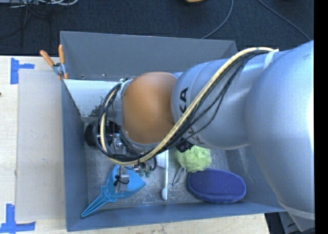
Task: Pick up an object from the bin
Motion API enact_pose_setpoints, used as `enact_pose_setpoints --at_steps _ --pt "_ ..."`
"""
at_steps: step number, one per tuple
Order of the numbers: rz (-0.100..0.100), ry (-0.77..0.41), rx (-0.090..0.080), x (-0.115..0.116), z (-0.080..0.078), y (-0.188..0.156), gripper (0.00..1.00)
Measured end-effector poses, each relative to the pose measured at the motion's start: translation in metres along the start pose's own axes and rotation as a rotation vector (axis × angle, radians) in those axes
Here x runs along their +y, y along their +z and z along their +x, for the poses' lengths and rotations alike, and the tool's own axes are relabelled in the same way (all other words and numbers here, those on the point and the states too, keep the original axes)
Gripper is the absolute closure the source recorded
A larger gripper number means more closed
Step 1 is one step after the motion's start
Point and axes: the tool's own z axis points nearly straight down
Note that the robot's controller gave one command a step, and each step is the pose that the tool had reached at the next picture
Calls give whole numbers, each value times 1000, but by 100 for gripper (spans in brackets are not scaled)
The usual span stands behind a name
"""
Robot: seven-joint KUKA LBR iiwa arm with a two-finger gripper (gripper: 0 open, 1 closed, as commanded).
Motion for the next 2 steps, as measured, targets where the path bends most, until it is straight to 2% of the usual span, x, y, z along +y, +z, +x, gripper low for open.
enact_pose_setpoints --at_steps 1,2 --pt "-2 7 -6 -2 -2 -5 100" --pt "-1 8 -6 -2 -2 -5 0"
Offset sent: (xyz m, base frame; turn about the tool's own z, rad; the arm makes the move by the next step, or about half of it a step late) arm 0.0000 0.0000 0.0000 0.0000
